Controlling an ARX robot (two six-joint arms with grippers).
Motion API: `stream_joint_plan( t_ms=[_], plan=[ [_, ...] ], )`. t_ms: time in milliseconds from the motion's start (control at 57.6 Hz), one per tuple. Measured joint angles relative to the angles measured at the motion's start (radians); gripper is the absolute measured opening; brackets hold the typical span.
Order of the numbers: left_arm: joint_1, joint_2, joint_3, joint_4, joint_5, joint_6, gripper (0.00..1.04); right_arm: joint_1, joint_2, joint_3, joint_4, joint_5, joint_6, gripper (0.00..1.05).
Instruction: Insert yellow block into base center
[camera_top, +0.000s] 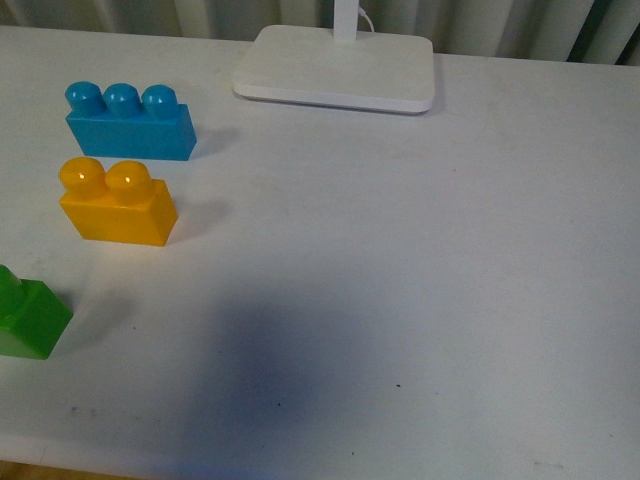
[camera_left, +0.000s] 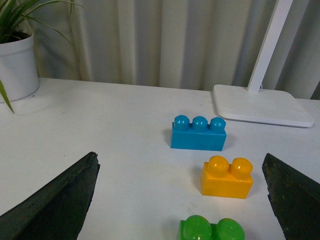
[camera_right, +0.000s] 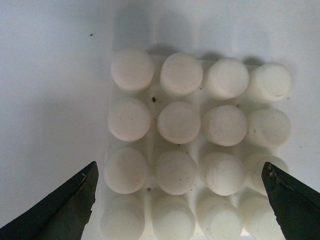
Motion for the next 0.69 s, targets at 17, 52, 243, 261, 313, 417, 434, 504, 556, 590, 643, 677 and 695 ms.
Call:
stream_joint_plan(
  t_ms=[17, 52, 243, 261, 313, 417, 434, 504, 556, 590, 643, 677, 695],
  plan=[
    [0.000, 0.000, 0.000, 0.000, 0.000, 0.000, 0.98, -0.002, 0.000, 0.005, 0.000, 0.002, -0.001, 0.96],
    [0.000, 0.000, 0.000, 0.000, 0.000, 0.000, 0.98, -0.007, 0.000, 0.012, -0.001, 0.002, -0.003, 0.96],
    [0.000, 0.000, 0.000, 0.000, 0.000, 0.000, 0.98, -0.039, 0.025, 0.045, 0.003, 0.018, -0.017, 0.96],
    [0.000, 0.000, 0.000, 0.000, 0.000, 0.000, 0.98, -0.041, 0.028, 0.045, 0.004, 0.019, -0.017, 0.96],
    [0.000, 0.000, 0.000, 0.000, 0.000, 0.000, 0.98, -0.047, 0.047, 0.048, 0.010, 0.019, -0.020, 0.96],
    [0.000, 0.000, 0.000, 0.000, 0.000, 0.000, 0.98, -0.055, 0.088, 0.049, 0.024, 0.021, -0.023, 0.96],
    [0.000, 0.000, 0.000, 0.000, 0.000, 0.000, 0.98, -0.055, 0.092, 0.049, 0.025, 0.020, -0.024, 0.96],
    [0.000, 0.000, 0.000, 0.000, 0.000, 0.000, 0.98, -0.055, 0.094, 0.049, 0.031, 0.021, -0.030, 0.96],
    [0.000, 0.000, 0.000, 0.000, 0.000, 0.000, 0.98, -0.055, 0.100, 0.049, 0.035, 0.024, -0.035, 0.96],
    [0.000, 0.000, 0.000, 0.000, 0.000, 0.000, 0.98, -0.055, 0.100, 0.048, 0.034, 0.023, -0.040, 0.96],
    [0.000, 0.000, 0.000, 0.000, 0.000, 0.000, 0.98, -0.054, 0.101, 0.047, 0.034, 0.023, -0.045, 0.96],
    [0.000, 0.000, 0.000, 0.000, 0.000, 0.000, 0.98, -0.054, 0.101, 0.045, 0.034, 0.021, -0.049, 0.96],
    [0.000, 0.000, 0.000, 0.000, 0.000, 0.000, 0.98, -0.053, 0.101, 0.044, 0.034, 0.020, -0.050, 0.96]
  ],
)
